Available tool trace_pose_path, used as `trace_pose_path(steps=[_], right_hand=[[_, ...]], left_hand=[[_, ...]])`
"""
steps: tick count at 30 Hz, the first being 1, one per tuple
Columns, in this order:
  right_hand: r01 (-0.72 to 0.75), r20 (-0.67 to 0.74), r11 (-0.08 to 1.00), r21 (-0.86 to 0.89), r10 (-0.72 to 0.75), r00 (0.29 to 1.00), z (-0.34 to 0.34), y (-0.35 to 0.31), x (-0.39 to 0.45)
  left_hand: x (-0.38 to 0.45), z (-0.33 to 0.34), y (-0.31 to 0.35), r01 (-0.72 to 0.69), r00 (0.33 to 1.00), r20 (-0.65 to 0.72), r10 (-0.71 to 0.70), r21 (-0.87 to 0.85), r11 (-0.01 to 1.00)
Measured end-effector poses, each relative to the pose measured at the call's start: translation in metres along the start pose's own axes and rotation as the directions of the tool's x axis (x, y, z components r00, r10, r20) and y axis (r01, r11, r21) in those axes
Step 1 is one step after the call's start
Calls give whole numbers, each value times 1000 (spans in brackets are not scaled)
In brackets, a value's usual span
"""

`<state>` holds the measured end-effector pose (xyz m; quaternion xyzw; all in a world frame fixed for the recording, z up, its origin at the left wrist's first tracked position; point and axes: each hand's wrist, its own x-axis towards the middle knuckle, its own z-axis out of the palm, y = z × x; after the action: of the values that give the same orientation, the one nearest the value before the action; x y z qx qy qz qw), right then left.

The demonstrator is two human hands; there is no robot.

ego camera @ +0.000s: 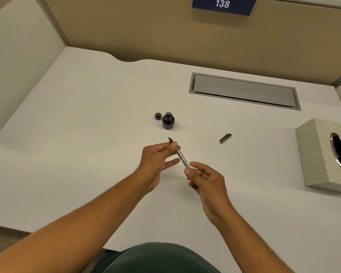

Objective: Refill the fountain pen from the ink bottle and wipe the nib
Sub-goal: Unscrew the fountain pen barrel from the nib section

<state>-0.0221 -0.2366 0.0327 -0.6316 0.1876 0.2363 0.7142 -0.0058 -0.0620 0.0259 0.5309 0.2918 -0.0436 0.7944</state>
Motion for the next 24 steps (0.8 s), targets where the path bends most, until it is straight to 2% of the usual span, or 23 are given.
trace_pose_path(steps=[5, 11, 18, 21, 24], right_hand=[[-32, 53, 995, -96, 37, 998, 2, 2, 2], [-60, 133, 998, 15, 57, 989, 2, 0, -1], [38, 33, 999, -20, -37, 999, 0, -4, -1], [21, 21, 999, -33, -20, 1000, 1, -4, 1], [-39, 35, 997, 64, 37, 999, 3, -3, 3]], left_hand=[[0, 1, -4, -21, 1000, -11, 22, 38, 999], [-1, 1, 0, -38, 999, -27, 40, 73, 997], [-4, 3, 2, -37, 998, -43, 42, 98, 994], [-6, 5, 1, -39, 998, -39, 44, 121, 992], [-7, 7, 0, -42, 998, -34, 46, 134, 990]])
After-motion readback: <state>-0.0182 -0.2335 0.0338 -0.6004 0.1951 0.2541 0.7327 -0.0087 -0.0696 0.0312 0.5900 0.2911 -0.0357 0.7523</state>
